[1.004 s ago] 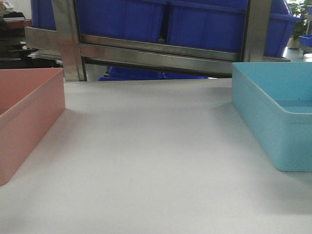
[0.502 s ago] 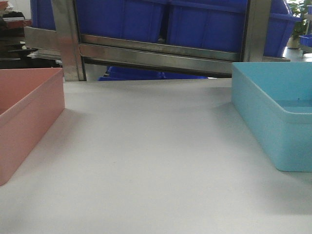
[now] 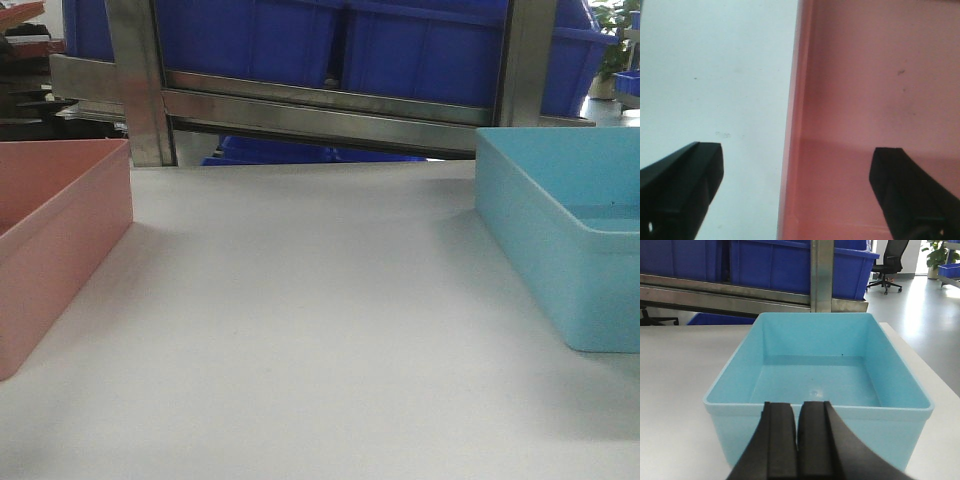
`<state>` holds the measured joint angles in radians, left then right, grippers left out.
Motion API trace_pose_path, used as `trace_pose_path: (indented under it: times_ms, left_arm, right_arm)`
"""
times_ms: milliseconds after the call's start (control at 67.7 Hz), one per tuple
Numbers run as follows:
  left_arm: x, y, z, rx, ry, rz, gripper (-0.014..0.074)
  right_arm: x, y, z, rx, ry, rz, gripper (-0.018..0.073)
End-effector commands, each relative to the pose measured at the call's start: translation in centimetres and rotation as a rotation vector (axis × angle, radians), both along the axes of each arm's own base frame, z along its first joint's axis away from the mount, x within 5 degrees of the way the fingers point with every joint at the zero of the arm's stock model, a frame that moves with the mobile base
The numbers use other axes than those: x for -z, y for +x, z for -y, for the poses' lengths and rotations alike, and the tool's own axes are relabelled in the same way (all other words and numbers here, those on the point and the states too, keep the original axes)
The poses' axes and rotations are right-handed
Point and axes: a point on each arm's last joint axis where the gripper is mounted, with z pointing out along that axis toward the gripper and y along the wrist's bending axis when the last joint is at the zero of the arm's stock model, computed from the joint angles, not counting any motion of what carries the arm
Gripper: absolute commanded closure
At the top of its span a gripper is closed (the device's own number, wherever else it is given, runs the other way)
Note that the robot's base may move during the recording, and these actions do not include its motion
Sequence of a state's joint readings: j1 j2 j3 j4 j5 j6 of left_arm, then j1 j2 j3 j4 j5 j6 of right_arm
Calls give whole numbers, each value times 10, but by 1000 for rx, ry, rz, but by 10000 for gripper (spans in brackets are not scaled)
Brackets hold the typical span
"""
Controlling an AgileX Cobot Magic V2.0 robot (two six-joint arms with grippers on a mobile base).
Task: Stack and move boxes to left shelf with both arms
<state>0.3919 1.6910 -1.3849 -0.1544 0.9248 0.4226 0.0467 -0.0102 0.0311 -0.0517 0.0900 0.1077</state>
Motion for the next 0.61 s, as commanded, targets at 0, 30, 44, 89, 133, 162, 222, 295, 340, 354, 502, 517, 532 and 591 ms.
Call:
trace_pose_path:
  times_ms: [0, 30, 44, 89, 133, 162, 222, 295, 340, 354, 502, 517, 532, 591]
  left_arm:
    - [-7, 12, -3, 1, 10, 87, 103]
    - [2, 16, -5, 0, 3, 70, 103]
    - [5, 17, -5, 0, 0, 62, 103]
    - [16, 21, -7, -1, -8, 40, 103]
    - [24, 24, -8, -1, -16, 21, 103]
    - [29, 26, -9, -1, -21, 10, 103]
    - [36, 28, -10, -2, -28, -8, 104]
    - [42, 29, -10, -2, -34, -22, 137]
    - [45, 31, -11, -2, -37, -29, 174]
    - [45, 31, -11, -2, -37, -29, 189]
    - [46, 31, -11, -2, -37, -30, 433]
    - [46, 31, -11, -2, -37, -30, 470]
    - [46, 31, -11, -2, -37, -30, 496]
    - [46, 31, -11, -2, -38, -32, 605]
  right_arm:
    - [-16, -3, 0, 2, -7, 124, 505]
    - [-16, -3, 0, 2, -7, 124, 505]
    - [-16, -3, 0, 2, -7, 124, 505]
    - [-16, -3, 0, 2, -7, 124, 505]
    - [-16, -3, 0, 2, -7, 124, 505]
    - [-16, -3, 0, 2, -7, 124, 505]
    - [-16, -3, 0, 2, -7, 124, 505]
    - [-16, -3, 0, 2, -7, 124, 505]
    - [-16, -3, 0, 2, -7, 124, 505]
    - [-16, -3, 0, 2, -7, 124, 505]
    - [-16, -3, 0, 2, -7, 124, 505]
    - [-16, -3, 0, 2, -7, 124, 505]
    - [-16, -3, 0, 2, -7, 124, 505]
    - [-16, -3, 0, 2, -7, 124, 505]
